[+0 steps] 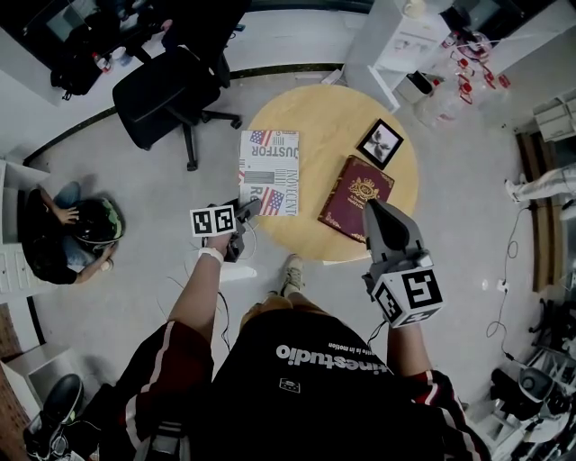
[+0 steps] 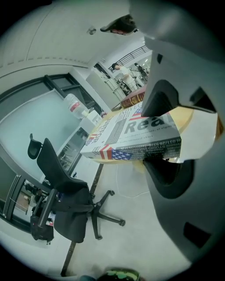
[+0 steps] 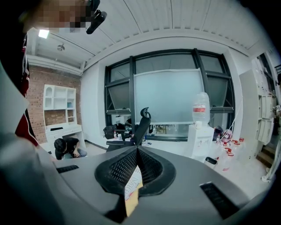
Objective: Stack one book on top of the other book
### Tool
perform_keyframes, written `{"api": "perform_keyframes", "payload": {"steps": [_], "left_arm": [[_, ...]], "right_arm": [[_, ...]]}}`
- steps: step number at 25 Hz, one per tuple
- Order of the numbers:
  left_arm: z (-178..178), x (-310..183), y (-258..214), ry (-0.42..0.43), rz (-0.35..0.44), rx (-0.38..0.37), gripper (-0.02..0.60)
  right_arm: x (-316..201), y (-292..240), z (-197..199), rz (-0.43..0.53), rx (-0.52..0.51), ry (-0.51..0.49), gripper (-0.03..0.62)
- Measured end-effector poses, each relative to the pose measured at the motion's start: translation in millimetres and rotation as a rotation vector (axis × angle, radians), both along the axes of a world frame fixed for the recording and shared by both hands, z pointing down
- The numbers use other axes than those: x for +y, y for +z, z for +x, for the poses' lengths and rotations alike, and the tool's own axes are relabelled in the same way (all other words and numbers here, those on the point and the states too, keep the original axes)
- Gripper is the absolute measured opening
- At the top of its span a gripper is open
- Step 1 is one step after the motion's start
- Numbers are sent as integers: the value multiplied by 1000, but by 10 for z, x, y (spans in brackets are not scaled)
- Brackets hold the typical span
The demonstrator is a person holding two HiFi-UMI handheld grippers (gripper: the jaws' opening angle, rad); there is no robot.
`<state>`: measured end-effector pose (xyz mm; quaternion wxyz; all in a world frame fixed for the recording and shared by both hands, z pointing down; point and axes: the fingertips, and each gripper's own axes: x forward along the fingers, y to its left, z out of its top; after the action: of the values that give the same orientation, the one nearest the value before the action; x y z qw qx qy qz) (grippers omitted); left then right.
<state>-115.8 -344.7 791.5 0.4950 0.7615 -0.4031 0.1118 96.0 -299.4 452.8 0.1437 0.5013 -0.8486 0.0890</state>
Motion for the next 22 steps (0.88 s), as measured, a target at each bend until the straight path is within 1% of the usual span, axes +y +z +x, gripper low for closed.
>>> {"api": "perform_keyframes", "payload": {"steps": [2, 4, 8, 9, 12, 14, 17, 22], "left_arm": [[16, 65, 0, 11, -20, 19, 310], [51, 150, -1, 40, -36, 38, 305], [115, 327, 12, 87, -60, 99, 299], [124, 346, 16, 87, -61, 114, 300], [134, 369, 55, 68, -75, 157, 335], [140, 369, 62, 55, -83, 179, 339], [195, 349, 41, 65, -78, 191, 337], [247, 309, 83, 64, -90, 182, 331]], "right_arm": [[26, -23, -13, 5, 2, -3, 26], [52, -36, -14, 8, 2, -2, 26], [123, -39, -35, 7, -4, -1, 26], [141, -46, -45, 7, -4, -1, 26], [198, -48, -69, 6, -4, 0, 26], [235, -41, -62, 1, -3, 6, 26], [266, -31, -27, -3, -1, 13, 26], [278, 10, 30, -10, -9, 26, 26]]}}
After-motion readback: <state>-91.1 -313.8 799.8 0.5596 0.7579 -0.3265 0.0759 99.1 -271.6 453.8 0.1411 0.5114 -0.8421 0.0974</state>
